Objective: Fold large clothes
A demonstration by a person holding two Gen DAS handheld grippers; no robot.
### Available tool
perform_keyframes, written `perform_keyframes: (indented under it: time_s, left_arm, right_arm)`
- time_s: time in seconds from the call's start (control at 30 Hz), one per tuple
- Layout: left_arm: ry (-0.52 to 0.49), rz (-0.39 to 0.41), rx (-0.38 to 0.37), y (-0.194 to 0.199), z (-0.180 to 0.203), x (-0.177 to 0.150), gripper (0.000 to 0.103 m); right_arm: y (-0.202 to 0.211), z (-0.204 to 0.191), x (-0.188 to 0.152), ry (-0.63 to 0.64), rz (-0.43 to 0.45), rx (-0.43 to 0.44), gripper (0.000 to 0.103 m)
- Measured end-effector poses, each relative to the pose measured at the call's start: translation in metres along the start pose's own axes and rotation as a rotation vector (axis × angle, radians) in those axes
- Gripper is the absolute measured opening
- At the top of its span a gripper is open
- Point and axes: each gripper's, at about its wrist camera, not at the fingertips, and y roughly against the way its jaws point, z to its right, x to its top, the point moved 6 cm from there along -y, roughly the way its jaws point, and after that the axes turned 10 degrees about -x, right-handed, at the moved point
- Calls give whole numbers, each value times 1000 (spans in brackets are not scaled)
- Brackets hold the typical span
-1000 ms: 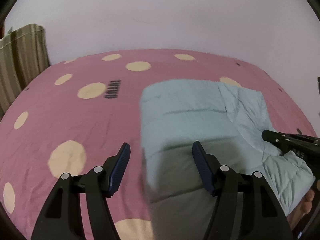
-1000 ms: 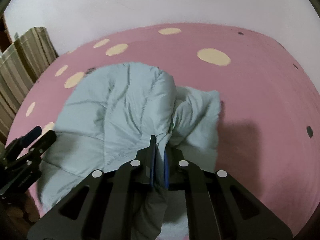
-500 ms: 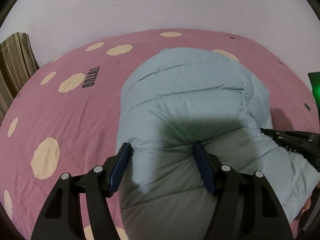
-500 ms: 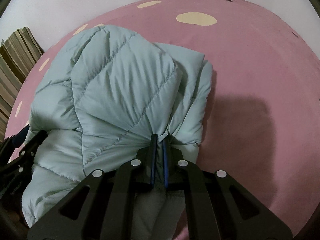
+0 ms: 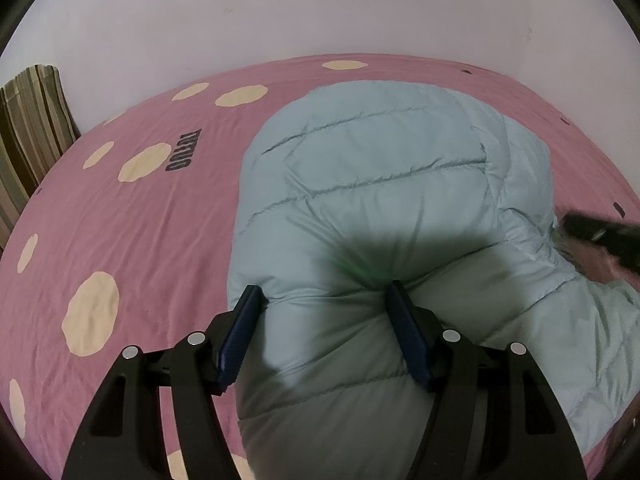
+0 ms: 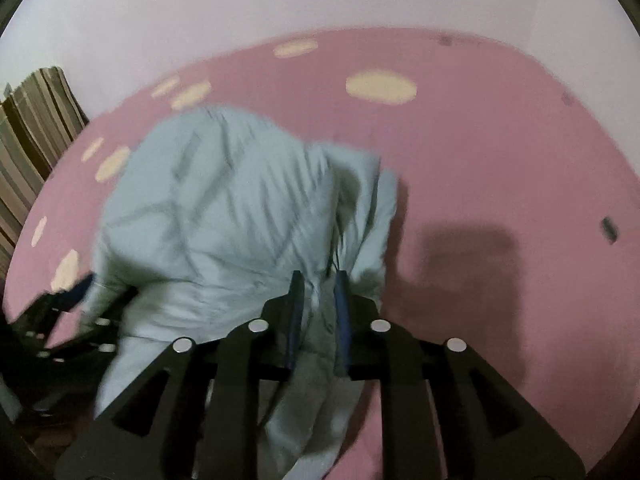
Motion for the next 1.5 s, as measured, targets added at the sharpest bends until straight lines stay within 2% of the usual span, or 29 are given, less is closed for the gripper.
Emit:
perform_keyframes:
  time_s: [0.1,0.23,0.37,0.57,0.77,1.17,1.37,1.5]
  left_arm:
    - [3,1,0,3,0,1,65]
    - [19,30,-2,23,-4,5,64]
    - [62,72,22,37,-18,7,64]
    - [67,23,5,17,-20,-4,64]
    - [55,-16,-22,-2,-14,-8,64]
    - [42,-22,-14,-12,-14,-13,64]
    - [-2,2,12,19,-7,-4,64]
    - [-6,91,27,53,-10,21,64]
  right_arm:
    - [32,-13,6,38,64,14,17]
    - [42,-33,-7,103,46,41,17]
    - [31,-41,-20,131,5,48,17]
    - [2,-35,-42,125,-67,26,17]
    - [-31,-23,-62,79,-128,54,17]
    - [-40,-20,-71,59,-91,38,16]
    - [-24,-26,-66,61,-67,12,17]
    - [8,-26,-46,50,-8,3,18]
